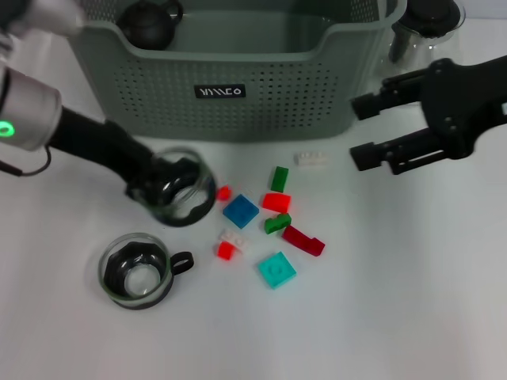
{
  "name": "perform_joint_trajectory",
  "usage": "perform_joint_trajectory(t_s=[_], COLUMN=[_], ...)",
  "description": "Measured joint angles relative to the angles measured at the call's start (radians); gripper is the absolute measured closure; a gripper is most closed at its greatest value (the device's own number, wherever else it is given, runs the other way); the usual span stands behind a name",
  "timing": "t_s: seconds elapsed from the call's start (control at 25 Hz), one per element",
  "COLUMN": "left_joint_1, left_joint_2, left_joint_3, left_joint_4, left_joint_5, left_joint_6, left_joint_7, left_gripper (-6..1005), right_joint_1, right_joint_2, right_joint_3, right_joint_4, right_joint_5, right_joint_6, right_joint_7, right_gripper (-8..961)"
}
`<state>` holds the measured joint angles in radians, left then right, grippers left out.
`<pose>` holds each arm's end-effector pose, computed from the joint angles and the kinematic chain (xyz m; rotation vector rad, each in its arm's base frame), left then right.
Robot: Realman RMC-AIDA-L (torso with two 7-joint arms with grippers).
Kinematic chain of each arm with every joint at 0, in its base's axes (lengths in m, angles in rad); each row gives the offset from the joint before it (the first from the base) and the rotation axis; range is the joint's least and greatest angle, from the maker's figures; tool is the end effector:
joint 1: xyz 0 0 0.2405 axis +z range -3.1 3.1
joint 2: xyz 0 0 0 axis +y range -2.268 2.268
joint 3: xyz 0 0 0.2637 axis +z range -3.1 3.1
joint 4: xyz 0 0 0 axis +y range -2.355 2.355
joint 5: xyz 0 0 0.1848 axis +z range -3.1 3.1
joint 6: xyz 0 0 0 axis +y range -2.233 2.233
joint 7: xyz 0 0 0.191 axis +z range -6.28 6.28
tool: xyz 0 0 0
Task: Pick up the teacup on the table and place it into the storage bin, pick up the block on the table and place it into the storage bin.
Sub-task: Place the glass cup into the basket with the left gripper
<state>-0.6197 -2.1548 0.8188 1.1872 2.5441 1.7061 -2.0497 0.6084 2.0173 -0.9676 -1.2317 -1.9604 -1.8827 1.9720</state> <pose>-0.2305 0.3335 -0.0319 -2.7774 -0.9456 0.0982 0.1449 0.3136 0.0046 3.0606 -0.4696 -0.4018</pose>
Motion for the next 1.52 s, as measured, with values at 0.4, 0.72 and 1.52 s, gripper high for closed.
perform_joint_trajectory(t_s=[0.4, 0.72, 1.52], left_joint_1=[-0.113, -0.302, -0.497], left_joint_2=[0.054, 0.111, 0.065], left_joint_3=[-0.128, 0.067, 0.168], left_joint_4=[0.034, -0.039, -0.495], left_joint_5=[-0.431, -0.180, 0.309], left_joint_6=[0.133, -0.294, -0.855], left_joint_7=[-0.071, -0.278, -0.500], left_gripper=[945, 944, 941], right_joint_1=[-0.001, -0.016, 0.014], right_joint_2=[-0.126, -0.129, -0.084], right_joint_3=[0.049, 0.091, 0.082], right_joint_4=[0.203, 0.240, 0.243], right_joint_5=[-0.049, -0.090, -0.154], right_joint_6=[-0.061, -0.070, -0.061], right_joint_7=[-0.026, -0.055, -0.082], right_gripper=[142, 142, 143])
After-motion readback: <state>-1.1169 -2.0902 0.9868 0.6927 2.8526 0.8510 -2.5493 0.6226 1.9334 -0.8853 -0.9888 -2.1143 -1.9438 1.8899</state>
